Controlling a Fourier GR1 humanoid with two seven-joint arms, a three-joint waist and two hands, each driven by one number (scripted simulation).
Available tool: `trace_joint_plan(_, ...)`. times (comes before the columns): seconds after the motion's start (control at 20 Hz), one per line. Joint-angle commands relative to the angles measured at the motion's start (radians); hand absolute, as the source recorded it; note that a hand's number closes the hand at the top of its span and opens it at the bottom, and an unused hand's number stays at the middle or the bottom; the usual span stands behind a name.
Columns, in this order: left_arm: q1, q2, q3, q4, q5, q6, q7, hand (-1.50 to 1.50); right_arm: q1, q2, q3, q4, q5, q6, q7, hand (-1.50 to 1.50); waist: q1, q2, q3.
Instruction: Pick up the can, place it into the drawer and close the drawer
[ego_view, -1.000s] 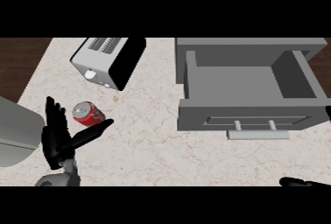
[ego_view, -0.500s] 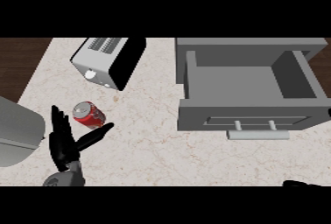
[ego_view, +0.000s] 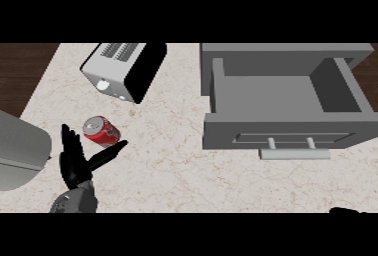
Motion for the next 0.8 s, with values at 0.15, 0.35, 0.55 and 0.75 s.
trace_joint_plan(0.15, -0.107, 0.045, 0.099, 0.265, 0.083, -0.060, -0.147, -1.50, -0.030, 0.001, 0.015, -0.065, 0.023, -0.019, 0.090, -1.50, -0.002, 0.001, -0.001)
trace_joint_plan(0.35, -0.170, 0.076, 0.113, 0.402, 0.094, -0.104, -0.241, -1.50, -0.052, -0.049, -0.097, 0.027, -0.070, 0.035, 0.028, -1.50, -0.004, 0.001, 0.000)
trace_joint_plan(0.55, -0.255, 0.120, 0.144, 0.531, 0.117, -0.139, -0.289, -1.50, -0.038, 0.005, -0.001, -0.040, 0.001, 0.004, 0.083, -1.50, -0.006, 0.002, -0.001)
trace_joint_plan(0.75, -0.289, 0.133, 0.119, 0.593, 0.105, -0.190, -0.286, -1.50, -0.067, -0.003, -0.021, -0.008, 0.009, 0.010, 0.037, -1.50, -0.005, 0.003, -0.001)
